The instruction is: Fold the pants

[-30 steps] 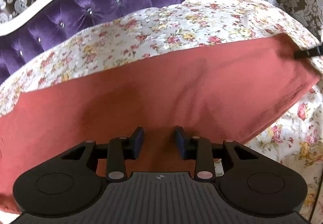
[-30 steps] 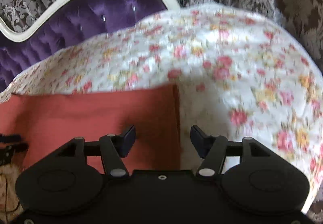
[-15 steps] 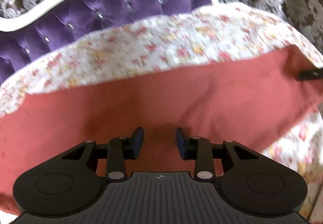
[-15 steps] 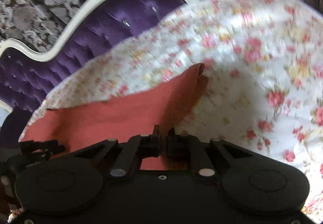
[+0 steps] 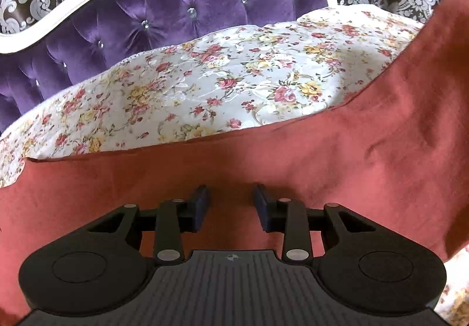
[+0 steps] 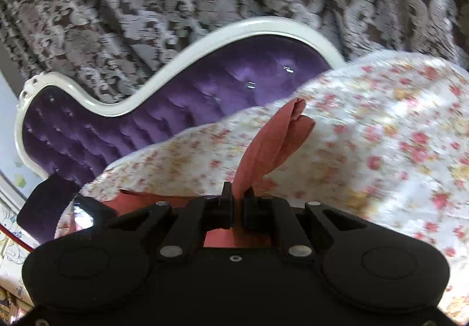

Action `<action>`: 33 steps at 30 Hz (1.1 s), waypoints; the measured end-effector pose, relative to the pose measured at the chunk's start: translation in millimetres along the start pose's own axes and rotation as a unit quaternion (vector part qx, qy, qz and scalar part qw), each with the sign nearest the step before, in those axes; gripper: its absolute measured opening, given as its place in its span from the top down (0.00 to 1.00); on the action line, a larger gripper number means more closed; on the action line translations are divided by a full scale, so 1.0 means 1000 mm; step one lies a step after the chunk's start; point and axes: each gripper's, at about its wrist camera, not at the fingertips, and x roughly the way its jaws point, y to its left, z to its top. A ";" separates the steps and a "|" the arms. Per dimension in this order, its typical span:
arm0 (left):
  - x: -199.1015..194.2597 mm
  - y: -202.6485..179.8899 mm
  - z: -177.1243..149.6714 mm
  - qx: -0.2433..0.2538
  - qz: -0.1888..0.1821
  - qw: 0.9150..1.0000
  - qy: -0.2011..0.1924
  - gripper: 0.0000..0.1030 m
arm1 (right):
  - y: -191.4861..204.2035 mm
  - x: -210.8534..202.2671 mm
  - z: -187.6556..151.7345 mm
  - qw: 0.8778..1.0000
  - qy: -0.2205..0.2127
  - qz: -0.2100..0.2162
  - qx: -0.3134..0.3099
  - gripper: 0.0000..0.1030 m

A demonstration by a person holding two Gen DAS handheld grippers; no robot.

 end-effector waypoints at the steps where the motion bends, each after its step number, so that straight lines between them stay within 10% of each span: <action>1: -0.005 0.008 0.000 -0.012 -0.005 1.000 0.000 0.67 | 0.011 0.002 0.000 1.000 -0.002 0.006 -0.006 0.86; 12: -0.065 0.156 -0.051 -0.121 0.081 0.989 -0.001 0.67 | 0.161 0.110 -0.014 0.991 0.053 0.104 -0.063 0.85; 22: -0.087 0.249 -0.100 -0.193 0.124 0.973 0.024 0.67 | 0.233 0.231 -0.095 0.978 0.140 0.087 -0.125 0.79; 29: -0.098 0.252 -0.097 -0.205 0.109 0.973 0.003 0.67 | 0.234 0.215 -0.107 0.975 0.124 0.121 -0.138 0.47; 33: -0.101 0.235 -0.079 -0.192 0.087 0.977 -0.019 0.67 | 0.210 0.187 -0.085 0.985 0.071 0.108 -0.115 0.45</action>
